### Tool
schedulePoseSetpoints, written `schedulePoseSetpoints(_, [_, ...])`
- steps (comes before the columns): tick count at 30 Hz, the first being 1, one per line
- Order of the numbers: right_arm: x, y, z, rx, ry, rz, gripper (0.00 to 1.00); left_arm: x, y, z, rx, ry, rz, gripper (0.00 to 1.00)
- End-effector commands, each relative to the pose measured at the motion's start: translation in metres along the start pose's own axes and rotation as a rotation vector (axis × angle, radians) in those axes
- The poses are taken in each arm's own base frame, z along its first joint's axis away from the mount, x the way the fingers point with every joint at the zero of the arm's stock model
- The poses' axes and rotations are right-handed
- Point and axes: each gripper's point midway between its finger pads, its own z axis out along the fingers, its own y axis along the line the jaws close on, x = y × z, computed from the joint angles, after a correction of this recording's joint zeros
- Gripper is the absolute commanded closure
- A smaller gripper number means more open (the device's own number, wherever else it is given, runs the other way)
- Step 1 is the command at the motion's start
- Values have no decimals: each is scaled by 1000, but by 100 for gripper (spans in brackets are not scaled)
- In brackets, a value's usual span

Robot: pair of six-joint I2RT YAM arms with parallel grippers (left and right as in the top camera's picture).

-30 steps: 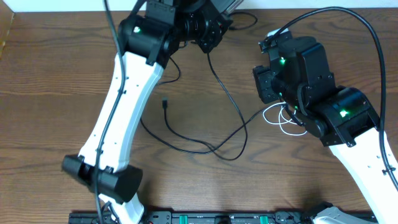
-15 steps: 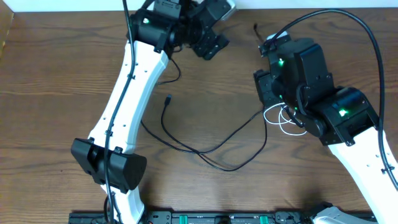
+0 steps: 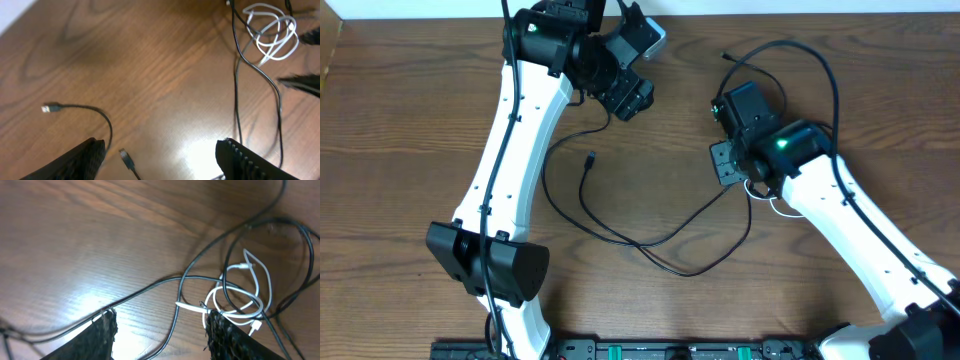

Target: Untangle cables

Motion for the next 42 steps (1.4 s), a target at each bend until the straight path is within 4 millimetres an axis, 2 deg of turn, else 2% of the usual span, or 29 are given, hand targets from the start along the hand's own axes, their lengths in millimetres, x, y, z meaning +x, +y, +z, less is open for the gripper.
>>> schedulePoseSetpoints(1, [1, -23, 15, 70, -4, 130, 44, 7, 0, 2, 9, 24, 1, 24])
schedulePoseSetpoints(5, [15, -40, 42, 92, 47, 194, 43, 7, -1, 2, 11, 25, 0, 23])
schedulePoseSetpoints(8, [27, -47, 64, 89, 96, 213, 43, 6, -4, 2, 31, 17, -2, 18])
schedulePoseSetpoints(11, [32, -46, 86, 63, 138, 178, 43, 4, -9, 2, 57, 6, -3, 15])
schedulePoseSetpoints(14, [27, -39, 103, 31, 133, 152, 42, 6, -10, 1, 61, 14, -10, 11])
schedulePoseSetpoints(18, [15, -30, 111, -17, 89, 153, 41, 9, -12, 1, 68, 27, -15, 9])
schedulePoseSetpoints(24, [-2, -28, 117, -30, 24, 161, 38, 12, -14, 1, 75, 39, -20, 9])
schedulePoseSetpoints(32, [11, -25, 144, -27, 79, 178, 34, 13, -14, 1, 78, 44, -23, 8])
schedulePoseSetpoints(42, [14, -25, 144, -24, 93, 187, 31, 13, -14, 1, 78, 44, -23, 8])
